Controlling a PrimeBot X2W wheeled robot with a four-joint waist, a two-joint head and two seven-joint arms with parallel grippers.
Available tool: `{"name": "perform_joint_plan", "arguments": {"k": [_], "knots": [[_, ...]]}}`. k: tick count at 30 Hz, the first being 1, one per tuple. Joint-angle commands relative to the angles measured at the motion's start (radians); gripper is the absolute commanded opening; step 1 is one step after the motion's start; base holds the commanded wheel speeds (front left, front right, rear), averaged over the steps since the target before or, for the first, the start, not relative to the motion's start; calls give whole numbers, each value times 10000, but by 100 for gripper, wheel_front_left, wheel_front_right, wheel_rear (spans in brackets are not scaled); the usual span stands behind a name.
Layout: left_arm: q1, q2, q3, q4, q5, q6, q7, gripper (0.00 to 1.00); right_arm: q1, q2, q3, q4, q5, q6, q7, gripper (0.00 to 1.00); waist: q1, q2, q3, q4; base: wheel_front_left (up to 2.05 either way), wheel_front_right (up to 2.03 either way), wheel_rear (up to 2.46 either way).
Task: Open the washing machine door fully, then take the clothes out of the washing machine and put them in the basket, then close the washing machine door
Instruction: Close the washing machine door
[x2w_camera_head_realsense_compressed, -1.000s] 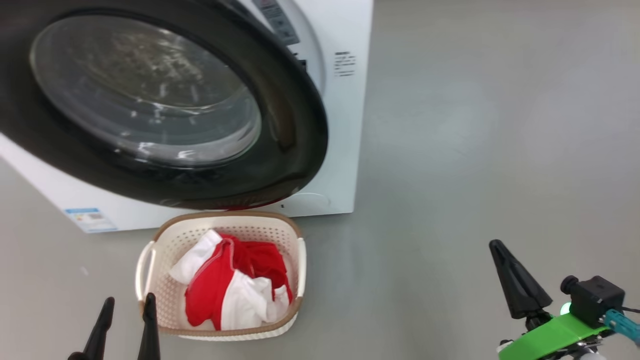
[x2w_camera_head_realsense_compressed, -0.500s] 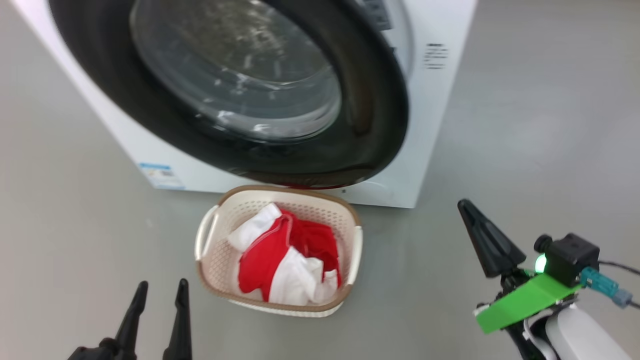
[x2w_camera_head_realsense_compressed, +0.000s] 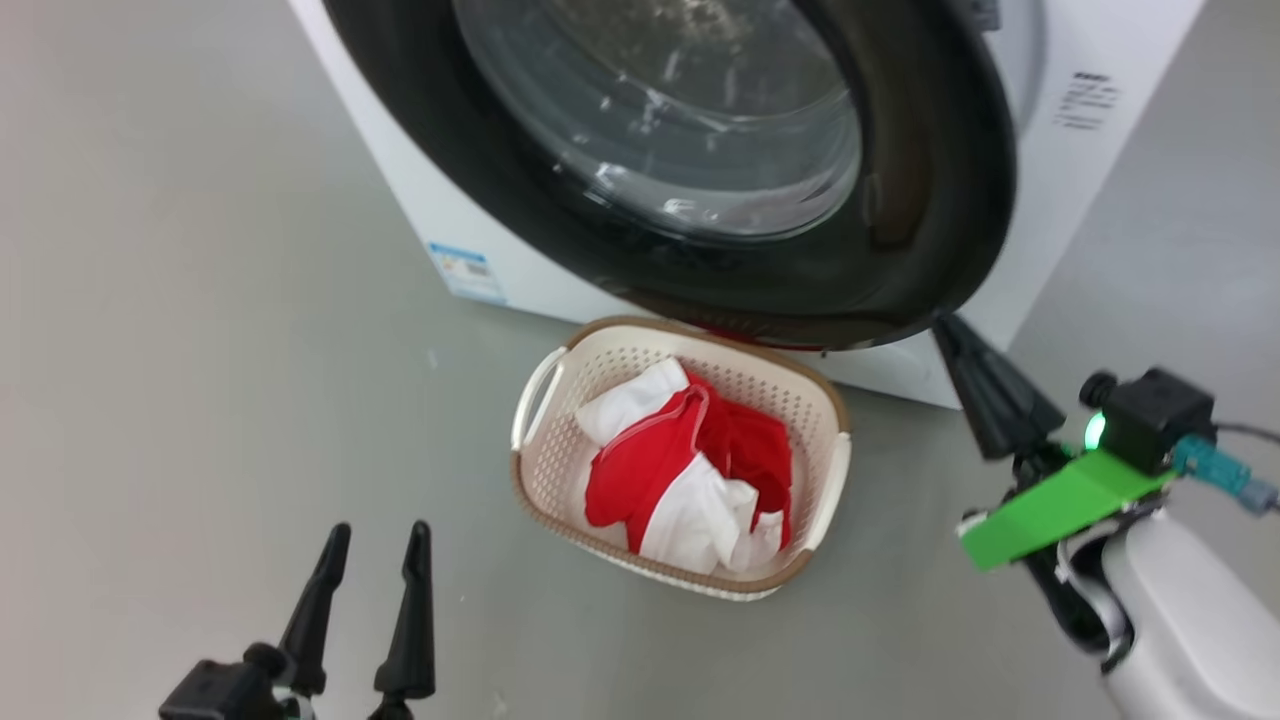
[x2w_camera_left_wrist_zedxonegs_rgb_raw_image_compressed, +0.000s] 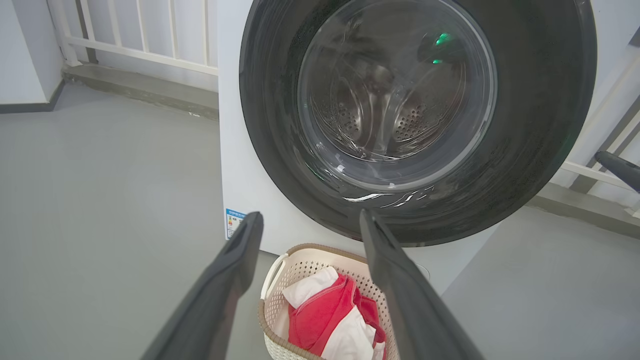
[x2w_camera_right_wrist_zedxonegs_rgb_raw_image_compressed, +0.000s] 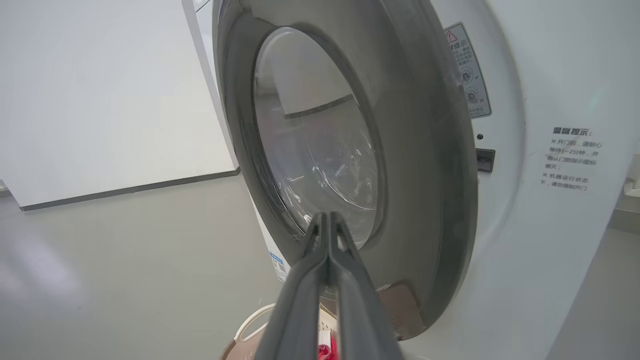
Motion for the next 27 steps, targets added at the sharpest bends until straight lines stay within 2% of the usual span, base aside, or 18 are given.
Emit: {"name": "perform_joint_plan", "arguments": {"k": [1,11,27], "knots": [[-490,49,151,-349,-169,112,-122,100,-570,-152,147,-48,155,63,-63,0,0,0,578,530,0,0,0],[-973,49,-346,-556,-509,337,-122,100,-1843,-258,-65,677,323,63,-63,0,0,0,1351,728,0,0,0],[-1498,49,-566,-744,-521,395,-122,100,-3157,-514,-750,1194,333,63,-63,0,0,0,2193,864,0,0,0]]}}
